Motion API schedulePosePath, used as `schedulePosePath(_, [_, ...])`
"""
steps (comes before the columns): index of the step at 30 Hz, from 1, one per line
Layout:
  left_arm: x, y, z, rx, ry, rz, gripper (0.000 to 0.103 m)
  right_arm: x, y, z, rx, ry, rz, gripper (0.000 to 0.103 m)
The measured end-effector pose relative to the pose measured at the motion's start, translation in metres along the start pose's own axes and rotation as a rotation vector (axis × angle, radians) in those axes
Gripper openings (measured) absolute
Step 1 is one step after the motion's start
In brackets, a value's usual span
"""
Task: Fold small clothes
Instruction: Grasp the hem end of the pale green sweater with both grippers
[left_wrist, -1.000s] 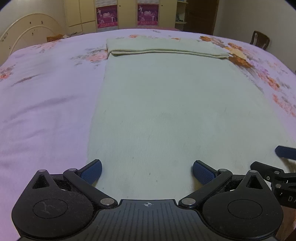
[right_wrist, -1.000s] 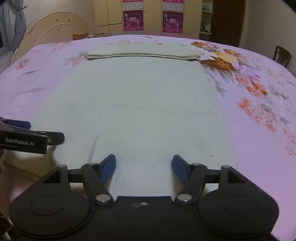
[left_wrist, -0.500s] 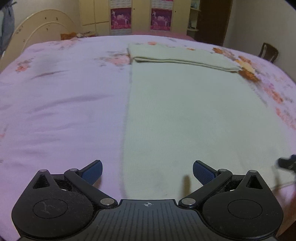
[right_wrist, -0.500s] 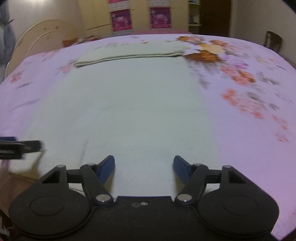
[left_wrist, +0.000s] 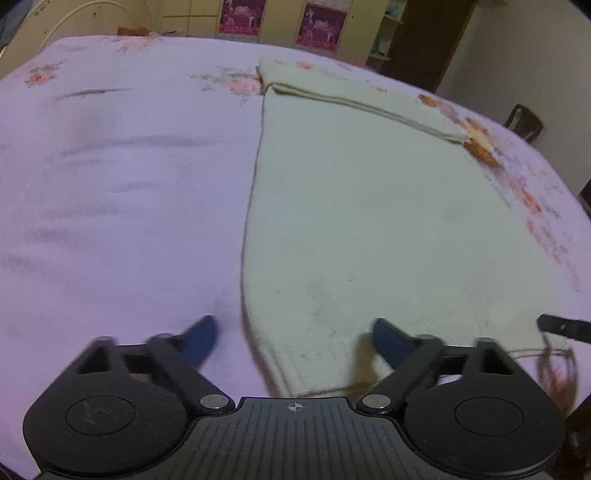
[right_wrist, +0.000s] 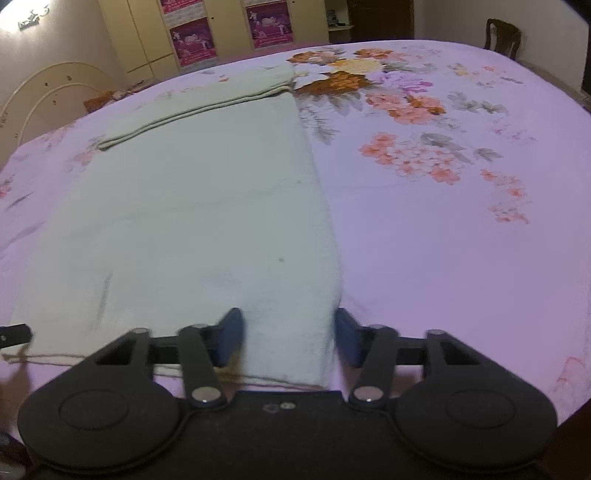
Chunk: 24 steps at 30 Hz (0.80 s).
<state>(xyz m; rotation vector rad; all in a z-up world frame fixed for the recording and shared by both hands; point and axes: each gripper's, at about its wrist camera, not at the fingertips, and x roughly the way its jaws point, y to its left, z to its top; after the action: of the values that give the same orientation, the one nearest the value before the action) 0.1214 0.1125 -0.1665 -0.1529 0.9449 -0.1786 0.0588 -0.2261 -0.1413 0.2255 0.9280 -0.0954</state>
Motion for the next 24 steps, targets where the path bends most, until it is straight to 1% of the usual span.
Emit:
schedulePosePath(1, [0.0, 0.001, 0.001, -0.01, -0.003, -0.02, 0.06, 0.0, 0.001, 0.001, -0.005, 0.001, 0.006, 0.039])
schedulePosePath(2, [0.0, 0.002, 0.002, -0.021, 0.001, -0.032, 0.056, 0.0, 0.0, 0.001, 0.0, 0.001, 0.015, 0.029])
schedulePosePath(3, [0.0, 0.002, 0.002, -0.022, 0.003, -0.033, 0.053, 0.001, -0.001, 0.002, 0.009, 0.003, 0.026, 0.025])
schedulePosePath(4, [0.0, 0.002, 0.003, -0.023, 0.005, -0.036, 0.053, 0.001, -0.002, 0.003, 0.015, 0.005, 0.032, 0.02])
schedulePosePath(6, [0.001, 0.003, 0.005, -0.028, 0.013, -0.044, 0.053, 0.002, -0.003, 0.003, 0.017, 0.005, 0.032, 0.019])
schedulePosePath(7, [0.001, 0.003, 0.006, -0.027, 0.021, -0.057, 0.042, 0.002, -0.003, 0.003, 0.012, 0.002, 0.023, 0.024])
schedulePosePath(8, [0.001, 0.002, 0.006, -0.024, 0.038, -0.07, 0.036, 0.002, -0.003, 0.003, 0.005, 0.003, 0.013, 0.032])
schedulePosePath(9, [0.002, 0.002, 0.008, -0.027, 0.055, -0.082, 0.033, 0.002, -0.002, 0.003, 0.0, 0.012, 0.024, 0.035])
schedulePosePath(10, [0.003, 0.001, 0.008, -0.033, 0.066, -0.095, 0.033, 0.001, -0.002, 0.003, 0.0, 0.02, 0.04, 0.042])
schedulePosePath(11, [0.004, 0.0, 0.008, -0.04, 0.073, -0.102, 0.033, 0.001, -0.002, 0.003, 0.0, 0.029, 0.052, 0.044])
schedulePosePath(13, [0.005, -0.001, 0.01, -0.058, 0.082, -0.119, 0.033, 0.001, -0.001, 0.002, -0.011, 0.038, 0.055, 0.044])
schedulePosePath(14, [0.005, 0.001, 0.01, -0.076, 0.09, -0.133, 0.029, 0.001, -0.003, 0.003, -0.003, 0.04, 0.059, 0.04])
schedulePosePath(15, [0.005, 0.001, 0.012, -0.084, 0.094, -0.143, 0.017, 0.001, -0.004, 0.003, 0.008, 0.041, 0.065, 0.033])
schedulePosePath(16, [0.005, -0.001, 0.013, -0.075, 0.094, -0.146, 0.016, 0.001, -0.005, 0.005, 0.015, 0.048, 0.077, 0.012])
schedulePosePath(17, [0.005, -0.003, 0.014, -0.057, 0.086, -0.14, 0.015, 0.001, -0.007, 0.007, 0.023, 0.055, 0.092, 0.01])
schedulePosePath(18, [0.004, -0.005, 0.016, -0.043, 0.073, -0.14, 0.013, 0.0, -0.007, 0.009, 0.025, 0.053, 0.099, 0.01])
schedulePosePath(19, [0.003, -0.006, 0.02, -0.041, 0.059, -0.148, 0.013, -0.001, -0.006, 0.01, 0.017, 0.052, 0.106, 0.01])
schedulePosePath(21, [-0.003, -0.011, 0.03, -0.031, 0.001, -0.156, 0.013, -0.004, -0.006, 0.017, 0.034, 0.041, 0.154, 0.009])
schedulePosePath(22, [-0.005, -0.013, 0.037, -0.025, -0.026, -0.159, 0.009, -0.006, -0.007, 0.023, 0.041, 0.027, 0.182, 0.009])
schedulePosePath(24, [-0.009, -0.019, 0.053, 0.002, -0.092, -0.149, 0.007, -0.012, -0.007, 0.037, 0.049, -0.017, 0.22, 0.009])
